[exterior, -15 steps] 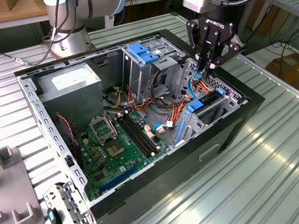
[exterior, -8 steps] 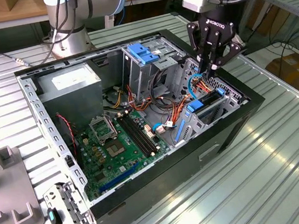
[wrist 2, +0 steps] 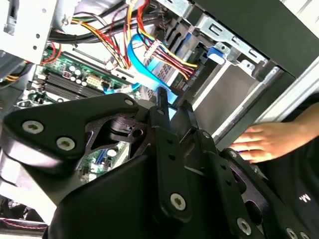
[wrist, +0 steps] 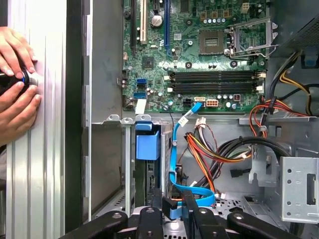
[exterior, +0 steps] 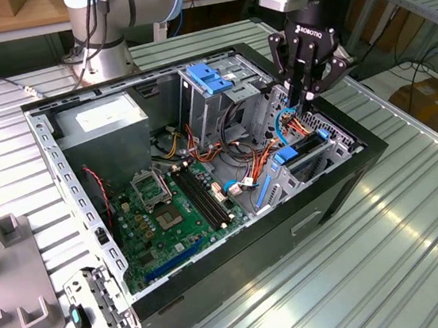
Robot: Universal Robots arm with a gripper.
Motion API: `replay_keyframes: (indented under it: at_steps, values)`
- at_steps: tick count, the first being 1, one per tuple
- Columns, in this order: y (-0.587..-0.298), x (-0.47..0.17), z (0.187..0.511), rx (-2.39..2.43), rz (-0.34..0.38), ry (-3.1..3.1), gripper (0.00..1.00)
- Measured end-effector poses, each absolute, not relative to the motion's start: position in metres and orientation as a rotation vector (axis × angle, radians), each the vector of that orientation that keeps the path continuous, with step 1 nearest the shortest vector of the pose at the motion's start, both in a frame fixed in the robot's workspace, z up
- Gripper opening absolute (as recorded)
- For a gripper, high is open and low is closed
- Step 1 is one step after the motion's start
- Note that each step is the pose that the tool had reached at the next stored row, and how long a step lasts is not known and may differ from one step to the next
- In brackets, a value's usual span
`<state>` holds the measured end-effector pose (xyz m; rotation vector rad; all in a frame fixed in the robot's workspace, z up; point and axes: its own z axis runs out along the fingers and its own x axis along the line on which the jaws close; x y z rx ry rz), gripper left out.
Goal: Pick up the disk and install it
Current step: 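Insert the second disk wire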
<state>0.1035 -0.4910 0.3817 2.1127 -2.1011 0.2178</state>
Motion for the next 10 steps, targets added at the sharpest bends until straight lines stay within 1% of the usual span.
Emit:
replay_keyframes:
  at_steps: [9,10]
  values:
    - [-0.4892,0.1074,0.3809,2.098,0.229,-2.092,0.30]
    - [-0.4892,0.1074,0.3806,2.097,0.231,-2.092,0.22]
